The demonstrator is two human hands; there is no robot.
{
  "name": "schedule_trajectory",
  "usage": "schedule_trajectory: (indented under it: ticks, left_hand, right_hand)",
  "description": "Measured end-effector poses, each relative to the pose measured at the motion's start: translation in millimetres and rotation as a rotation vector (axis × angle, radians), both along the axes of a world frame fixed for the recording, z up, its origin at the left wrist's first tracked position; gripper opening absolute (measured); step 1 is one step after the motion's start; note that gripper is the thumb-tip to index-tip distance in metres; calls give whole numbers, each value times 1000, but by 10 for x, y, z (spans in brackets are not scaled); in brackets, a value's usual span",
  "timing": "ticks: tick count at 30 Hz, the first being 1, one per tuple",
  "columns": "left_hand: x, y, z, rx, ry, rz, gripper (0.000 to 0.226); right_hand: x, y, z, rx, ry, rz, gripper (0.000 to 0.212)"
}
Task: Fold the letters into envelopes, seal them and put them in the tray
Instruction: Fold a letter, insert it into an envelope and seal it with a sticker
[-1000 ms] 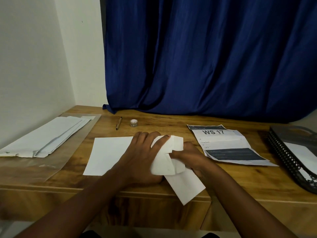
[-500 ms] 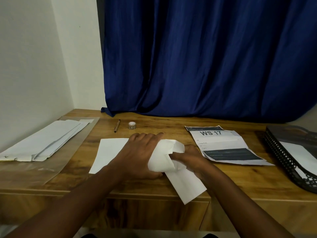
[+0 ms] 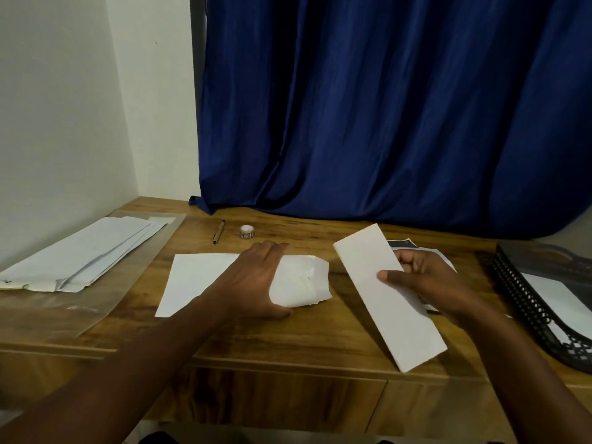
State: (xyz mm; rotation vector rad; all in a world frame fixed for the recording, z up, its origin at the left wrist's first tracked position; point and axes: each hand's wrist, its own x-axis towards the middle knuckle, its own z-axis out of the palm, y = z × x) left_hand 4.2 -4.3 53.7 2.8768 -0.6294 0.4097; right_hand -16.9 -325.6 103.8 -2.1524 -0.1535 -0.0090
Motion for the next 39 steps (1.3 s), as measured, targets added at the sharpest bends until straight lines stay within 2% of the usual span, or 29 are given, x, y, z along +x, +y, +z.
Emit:
schedule_trajectory:
  ticks: [3,8,15,18,24,31,34,39]
  left_hand:
    - [18,-19,-10,48,-65,8,120]
    - [-19,1,10,60,-122,-1,120]
    - [-96,-31,23,126,-210,-48,123]
    - [-98,-43,-4,146,-246,-87,120]
    - [-113,-145,-17,128,-185,-107,116]
    - [-108,13,-33,59,-181,-67,113]
    - [-109,129,-28,55,-189,-25,116]
    - [-94,205,-11,36,-172,17,120]
  right_hand:
    - [15,39,33,-185,11,83,15]
    - [138,185,-29,-378,1,155,8]
    - [288,274,-17,-474,119,266,22]
    - [323,339,-9,-461,99,276,24]
    - [336,632,-107,-348,-36,167,55]
    - [338,580,-282,-307,-183,42,57]
    - [357,293,-270,-218,-150,-53,53]
    - [307,-26,-341,-229,8,-76,54]
